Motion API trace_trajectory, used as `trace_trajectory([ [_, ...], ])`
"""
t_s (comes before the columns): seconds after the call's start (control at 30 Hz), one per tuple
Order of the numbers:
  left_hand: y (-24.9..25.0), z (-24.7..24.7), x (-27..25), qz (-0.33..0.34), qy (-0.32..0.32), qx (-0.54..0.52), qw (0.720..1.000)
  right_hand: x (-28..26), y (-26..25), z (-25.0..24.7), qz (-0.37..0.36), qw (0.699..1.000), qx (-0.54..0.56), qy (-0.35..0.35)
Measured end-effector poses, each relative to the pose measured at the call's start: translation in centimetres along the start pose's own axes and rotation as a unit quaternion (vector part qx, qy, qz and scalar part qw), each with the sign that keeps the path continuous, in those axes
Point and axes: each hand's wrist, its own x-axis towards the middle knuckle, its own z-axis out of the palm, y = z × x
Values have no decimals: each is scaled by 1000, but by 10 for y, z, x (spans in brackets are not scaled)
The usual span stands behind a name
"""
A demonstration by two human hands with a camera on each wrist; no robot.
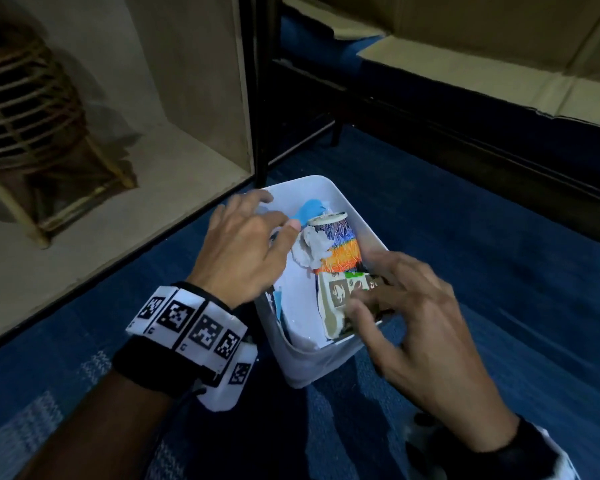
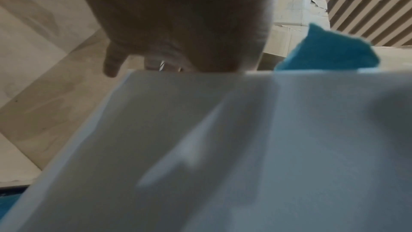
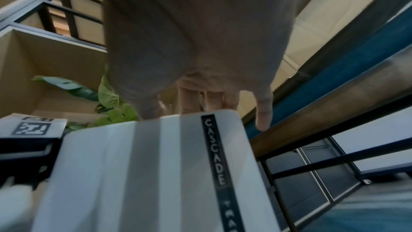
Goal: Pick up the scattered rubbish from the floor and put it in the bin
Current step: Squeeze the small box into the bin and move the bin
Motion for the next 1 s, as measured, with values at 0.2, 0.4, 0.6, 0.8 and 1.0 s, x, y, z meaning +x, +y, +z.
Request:
trace_trajectory([
  [0.2, -4, -2, 11, -55, 137, -61, 987, -17, 1, -14, -80, 995, 32, 42],
  [0.4, -15, -2, 18, -114, 115, -116, 980, -34, -21, 9, 41, 988, 150, 22],
  [0.6, -20, -6, 13, -161, 118, -135, 970, -27, -28, 31, 77, 984, 153, 41],
  [0.8, -41, -31, -8, -189, 82, -67, 976, 3, 6, 20, 49, 979, 194, 25],
  [1.0, -50, -41, -39, -157, 40, -24, 986, -16, -14, 2, 178, 965, 183, 64],
])
